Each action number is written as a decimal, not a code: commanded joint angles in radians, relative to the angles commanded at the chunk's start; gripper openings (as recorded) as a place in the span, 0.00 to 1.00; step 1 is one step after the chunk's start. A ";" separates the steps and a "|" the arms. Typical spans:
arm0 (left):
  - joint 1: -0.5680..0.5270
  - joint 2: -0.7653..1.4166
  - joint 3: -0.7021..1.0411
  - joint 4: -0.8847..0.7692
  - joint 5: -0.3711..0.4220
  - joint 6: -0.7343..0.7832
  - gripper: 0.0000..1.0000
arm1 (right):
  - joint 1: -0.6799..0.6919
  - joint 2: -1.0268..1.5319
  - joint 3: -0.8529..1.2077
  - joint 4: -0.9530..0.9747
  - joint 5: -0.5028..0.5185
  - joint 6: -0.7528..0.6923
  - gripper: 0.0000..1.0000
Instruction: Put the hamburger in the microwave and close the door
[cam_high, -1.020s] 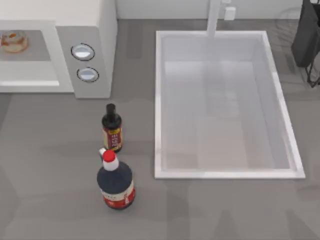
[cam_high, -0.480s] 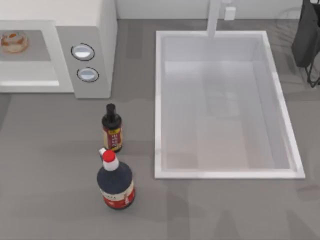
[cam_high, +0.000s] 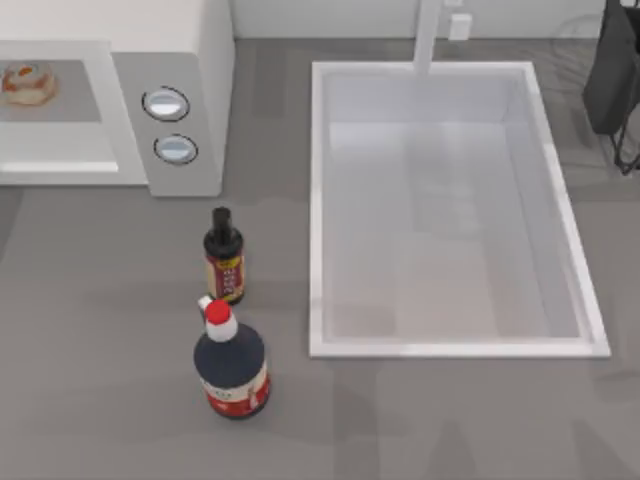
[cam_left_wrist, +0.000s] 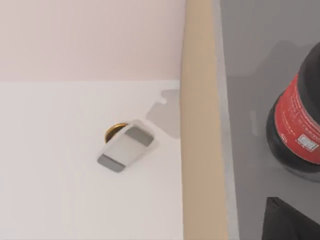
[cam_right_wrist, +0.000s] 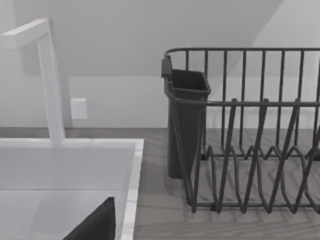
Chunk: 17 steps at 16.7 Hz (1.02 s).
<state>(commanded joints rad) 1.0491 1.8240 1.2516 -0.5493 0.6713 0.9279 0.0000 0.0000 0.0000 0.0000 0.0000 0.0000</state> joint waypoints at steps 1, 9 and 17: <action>0.001 0.011 -0.028 0.051 0.000 0.000 0.00 | 0.000 0.000 0.000 0.000 0.000 0.000 1.00; 0.001 0.056 -0.117 0.161 0.004 0.003 0.00 | 0.000 0.000 0.000 0.000 0.000 0.000 1.00; -0.019 -0.130 -0.330 0.251 -0.055 -0.050 0.00 | 0.000 0.000 0.000 0.000 0.000 0.000 1.00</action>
<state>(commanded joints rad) 1.0302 1.6935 0.9219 -0.2986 0.6161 0.8784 0.0000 0.0000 0.0000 0.0000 0.0000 0.0000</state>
